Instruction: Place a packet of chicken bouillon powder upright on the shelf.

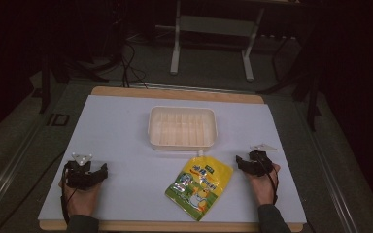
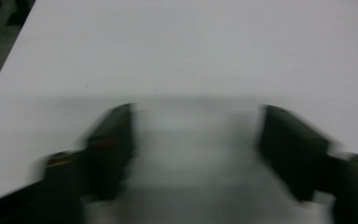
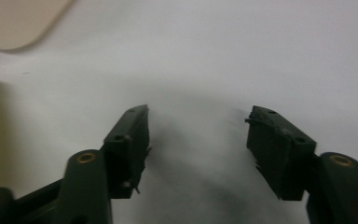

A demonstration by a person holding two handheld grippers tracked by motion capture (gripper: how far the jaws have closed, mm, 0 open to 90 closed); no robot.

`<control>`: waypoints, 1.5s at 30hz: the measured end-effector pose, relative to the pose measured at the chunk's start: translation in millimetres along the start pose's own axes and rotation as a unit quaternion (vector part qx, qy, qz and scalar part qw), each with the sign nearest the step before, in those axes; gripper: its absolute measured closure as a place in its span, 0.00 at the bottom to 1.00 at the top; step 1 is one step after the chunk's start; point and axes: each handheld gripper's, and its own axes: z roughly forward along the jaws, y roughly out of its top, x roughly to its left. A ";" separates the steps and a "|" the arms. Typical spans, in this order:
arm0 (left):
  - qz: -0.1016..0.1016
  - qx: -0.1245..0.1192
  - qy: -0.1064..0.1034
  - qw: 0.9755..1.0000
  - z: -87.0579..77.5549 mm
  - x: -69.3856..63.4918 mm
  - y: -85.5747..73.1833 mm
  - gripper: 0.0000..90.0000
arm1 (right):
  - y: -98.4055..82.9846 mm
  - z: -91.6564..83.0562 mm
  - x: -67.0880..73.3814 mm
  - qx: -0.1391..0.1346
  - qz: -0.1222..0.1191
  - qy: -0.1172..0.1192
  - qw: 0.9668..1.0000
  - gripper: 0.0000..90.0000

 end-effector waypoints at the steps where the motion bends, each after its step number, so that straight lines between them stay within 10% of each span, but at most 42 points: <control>1: 0.003 -0.004 0.000 1.000 -0.3 -0.1 0.0 0.45 | 2.9 -5.4 0.1 -0.003 0.001 0.015 1.000 0.46; 18: 0.062 -0.027 -0.011 0.998 -0.1 -5.3 -1.4 0.52 | 37.8 -35.4 -0.8 0.009 -0.008 0.124 0.992 0.49; 25: 0.065 -0.026 -0.008 0.997 0.0 -6.2 -1.6 0.51 | 42.0 -31.3 8.5 0.048 -0.017 0.202 0.978 0.44; 36: 0.065 -0.026 -0.005 0.998 0.0 -6.3 -1.6 0.51 | 32.7 -14.2 25.7 0.086 -0.031 0.235 0.968 0.44; 45: 0.065 -0.023 -0.004 0.998 0.6 -6.7 -1.3 0.50 | 26.5 2.3 43.2 0.133 -0.050 0.271 0.952 0.56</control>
